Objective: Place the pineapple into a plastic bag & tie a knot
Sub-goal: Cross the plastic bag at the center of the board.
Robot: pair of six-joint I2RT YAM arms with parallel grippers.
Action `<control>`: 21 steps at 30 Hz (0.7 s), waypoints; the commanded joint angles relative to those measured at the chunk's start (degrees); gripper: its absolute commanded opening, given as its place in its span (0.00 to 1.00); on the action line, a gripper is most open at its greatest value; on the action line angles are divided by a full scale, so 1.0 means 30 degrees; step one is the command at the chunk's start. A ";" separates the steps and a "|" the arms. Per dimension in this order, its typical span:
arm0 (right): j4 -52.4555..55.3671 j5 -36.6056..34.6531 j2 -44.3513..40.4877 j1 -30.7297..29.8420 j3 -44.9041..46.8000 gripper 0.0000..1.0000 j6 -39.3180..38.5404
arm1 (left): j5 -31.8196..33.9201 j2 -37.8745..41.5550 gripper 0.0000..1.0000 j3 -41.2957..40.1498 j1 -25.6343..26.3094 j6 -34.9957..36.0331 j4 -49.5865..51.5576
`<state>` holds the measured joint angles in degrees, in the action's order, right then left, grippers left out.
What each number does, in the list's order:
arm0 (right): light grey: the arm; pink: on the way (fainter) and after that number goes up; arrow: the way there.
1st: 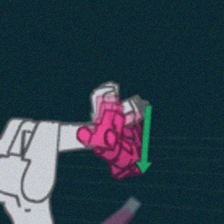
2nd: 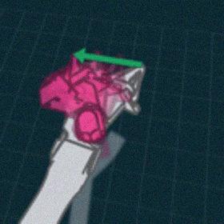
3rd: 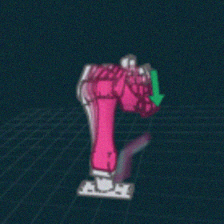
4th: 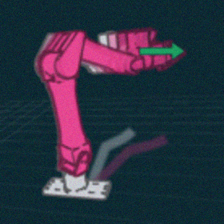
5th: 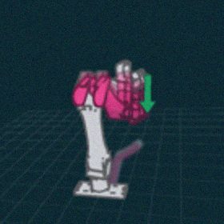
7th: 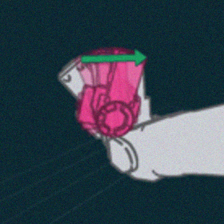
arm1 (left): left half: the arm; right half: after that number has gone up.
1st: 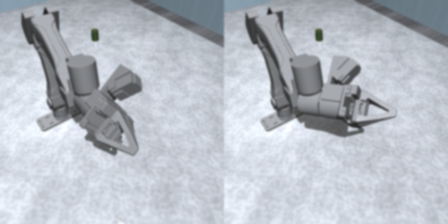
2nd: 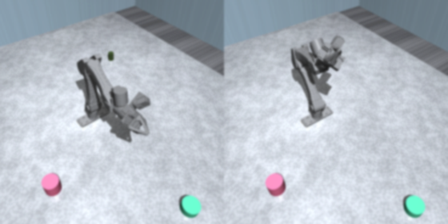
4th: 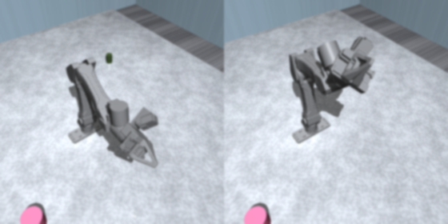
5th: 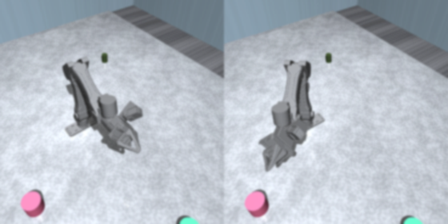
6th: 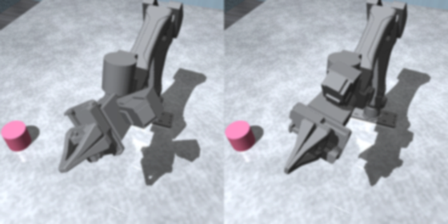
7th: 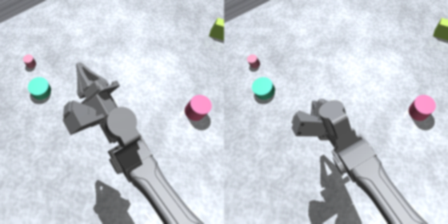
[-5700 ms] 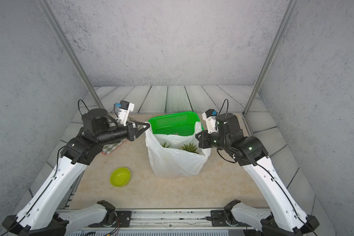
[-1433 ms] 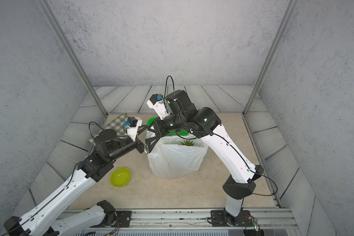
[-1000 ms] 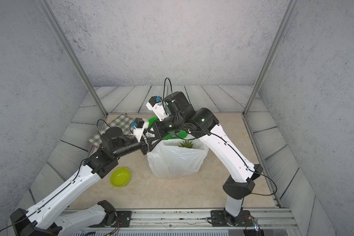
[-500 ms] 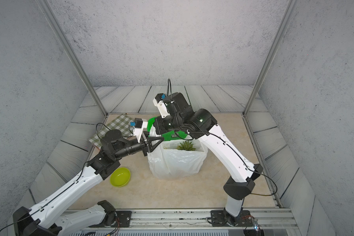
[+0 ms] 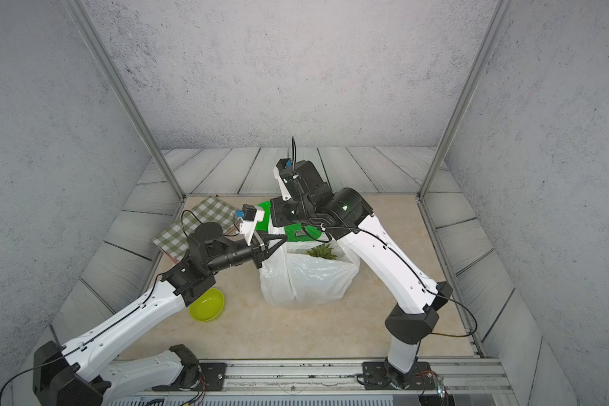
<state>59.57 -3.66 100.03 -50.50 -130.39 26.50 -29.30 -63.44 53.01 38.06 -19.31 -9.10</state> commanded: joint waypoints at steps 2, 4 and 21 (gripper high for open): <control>0.1098 -0.1253 -0.1910 0.0518 -0.0205 0.38 -0.1698 | 0.0691 0.0210 0.00 0.0584 0.0122 0.0612 0.1186; 0.2223 -0.1853 -0.2733 0.0648 -0.0070 0.52 -0.2524 | 0.0656 0.0090 0.00 0.0835 0.0071 0.0751 0.1495; 0.8975 -0.4793 -0.7913 0.0723 0.5187 0.71 -0.3764 | 0.0520 -0.0549 0.00 0.1986 -0.0326 0.0787 0.2299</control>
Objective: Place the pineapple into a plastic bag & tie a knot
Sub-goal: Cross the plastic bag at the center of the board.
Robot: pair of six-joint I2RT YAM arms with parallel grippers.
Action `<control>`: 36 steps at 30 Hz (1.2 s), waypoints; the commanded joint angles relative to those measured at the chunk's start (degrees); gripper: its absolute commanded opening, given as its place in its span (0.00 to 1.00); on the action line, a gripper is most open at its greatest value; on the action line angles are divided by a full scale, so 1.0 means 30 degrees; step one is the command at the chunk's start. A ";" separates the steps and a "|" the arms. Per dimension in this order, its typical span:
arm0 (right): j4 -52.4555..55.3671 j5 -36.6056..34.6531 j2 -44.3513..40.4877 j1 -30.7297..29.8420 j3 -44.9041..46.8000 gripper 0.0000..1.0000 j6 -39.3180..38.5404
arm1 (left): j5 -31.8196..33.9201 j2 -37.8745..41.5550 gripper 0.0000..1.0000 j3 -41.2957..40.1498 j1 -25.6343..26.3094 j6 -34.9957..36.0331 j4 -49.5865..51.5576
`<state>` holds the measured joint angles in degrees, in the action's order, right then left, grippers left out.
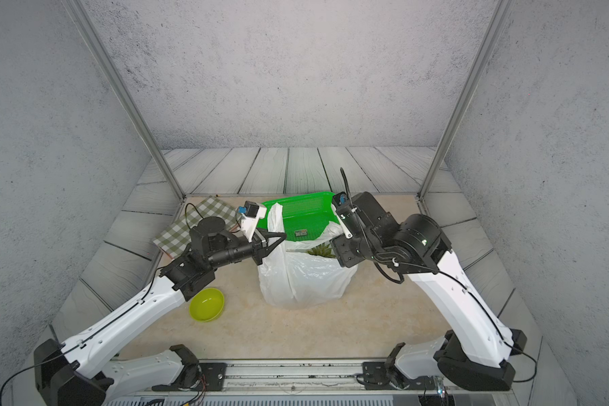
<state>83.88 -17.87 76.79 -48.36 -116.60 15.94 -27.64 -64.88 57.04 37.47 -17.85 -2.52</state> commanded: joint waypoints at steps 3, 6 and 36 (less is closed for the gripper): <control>0.0296 0.0330 -0.0161 0.0006 0.1044 0.71 -0.0331 | -0.0106 -0.0141 0.00 0.0724 -0.0128 0.0214 0.0099; -0.0305 0.0061 0.0035 -0.0016 0.1100 0.69 -0.0605 | -0.0208 -0.0157 0.00 0.0679 -0.0128 0.0183 0.0116; -0.8608 -0.0856 -0.0805 0.0002 0.1727 0.00 -0.5678 | -0.2853 0.0102 0.00 0.3399 -0.2777 0.1584 0.5126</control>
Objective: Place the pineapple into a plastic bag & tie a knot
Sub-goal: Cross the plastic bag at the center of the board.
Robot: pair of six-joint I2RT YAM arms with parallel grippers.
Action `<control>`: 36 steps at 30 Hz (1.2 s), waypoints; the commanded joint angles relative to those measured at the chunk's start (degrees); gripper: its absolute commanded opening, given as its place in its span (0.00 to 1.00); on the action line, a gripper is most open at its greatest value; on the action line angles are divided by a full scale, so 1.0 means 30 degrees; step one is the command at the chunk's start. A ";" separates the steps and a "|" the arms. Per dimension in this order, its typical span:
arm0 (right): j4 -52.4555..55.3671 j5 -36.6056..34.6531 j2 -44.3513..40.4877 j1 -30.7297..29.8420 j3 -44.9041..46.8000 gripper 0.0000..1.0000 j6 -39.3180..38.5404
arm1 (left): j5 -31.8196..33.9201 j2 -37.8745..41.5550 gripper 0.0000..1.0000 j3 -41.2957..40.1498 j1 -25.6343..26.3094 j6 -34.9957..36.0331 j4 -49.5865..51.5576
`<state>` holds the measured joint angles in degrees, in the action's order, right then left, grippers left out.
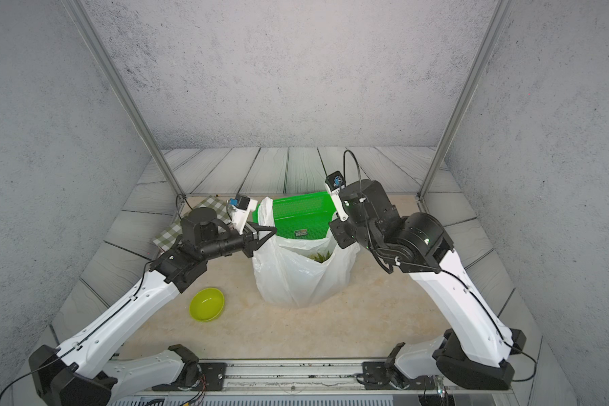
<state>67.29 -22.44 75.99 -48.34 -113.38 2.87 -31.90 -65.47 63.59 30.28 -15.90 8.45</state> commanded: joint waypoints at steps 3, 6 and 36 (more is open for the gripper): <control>-0.4114 0.2680 -0.0456 -0.0002 0.1119 0.00 -0.1746 | -0.2515 -0.0003 0.00 0.2042 -0.0485 0.1711 0.2780; -0.5245 0.5512 -0.0513 -0.0017 0.1957 0.00 -0.2271 | -0.3685 -0.0708 0.00 0.2771 -0.0485 0.1935 0.3364; -0.7511 1.0536 0.0648 0.0048 0.4500 0.00 0.1997 | -0.6299 -0.4924 0.00 0.4222 0.2073 0.0986 0.0848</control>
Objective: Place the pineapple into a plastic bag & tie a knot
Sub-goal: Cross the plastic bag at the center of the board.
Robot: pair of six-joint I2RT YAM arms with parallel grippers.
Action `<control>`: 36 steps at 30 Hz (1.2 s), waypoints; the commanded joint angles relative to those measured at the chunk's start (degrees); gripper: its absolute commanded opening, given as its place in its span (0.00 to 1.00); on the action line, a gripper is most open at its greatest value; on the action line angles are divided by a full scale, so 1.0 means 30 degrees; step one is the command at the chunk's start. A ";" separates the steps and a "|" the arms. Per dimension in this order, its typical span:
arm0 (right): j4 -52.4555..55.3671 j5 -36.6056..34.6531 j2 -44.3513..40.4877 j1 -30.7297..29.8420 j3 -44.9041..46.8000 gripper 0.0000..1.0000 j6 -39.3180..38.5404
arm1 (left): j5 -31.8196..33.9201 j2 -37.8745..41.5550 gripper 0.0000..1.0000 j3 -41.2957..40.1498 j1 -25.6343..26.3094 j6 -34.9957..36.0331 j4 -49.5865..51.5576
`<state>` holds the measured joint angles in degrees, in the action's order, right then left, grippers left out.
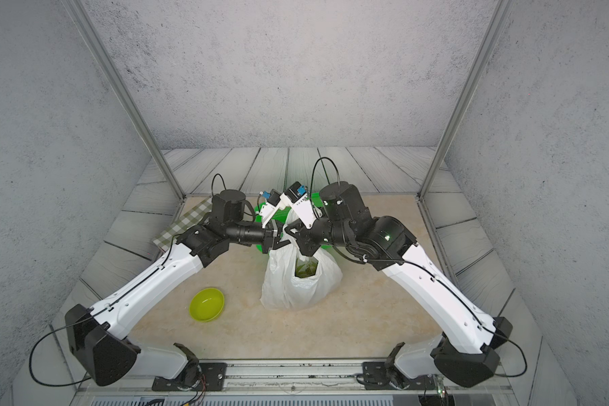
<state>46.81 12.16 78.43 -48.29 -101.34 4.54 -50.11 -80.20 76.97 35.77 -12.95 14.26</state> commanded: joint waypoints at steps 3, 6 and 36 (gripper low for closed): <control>-0.2194 -0.1784 -0.0630 0.0023 0.2118 0.00 0.3108 | 0.0032 0.0002 0.00 -0.0620 0.0563 -0.0412 -0.1816; -0.3380 -0.2362 -0.1042 0.0034 0.3544 0.00 0.4453 | 0.0142 -0.0090 0.00 -0.0891 0.0886 -0.0747 -0.2360; -0.1954 -0.0392 -0.1710 0.0268 0.2337 0.00 0.3765 | 0.0389 0.0390 0.24 0.2028 0.0997 0.3518 0.5994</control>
<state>39.88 10.41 73.78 -47.66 -92.62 16.67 -48.01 -80.38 80.71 38.44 -4.69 28.29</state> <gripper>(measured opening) 0.042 0.234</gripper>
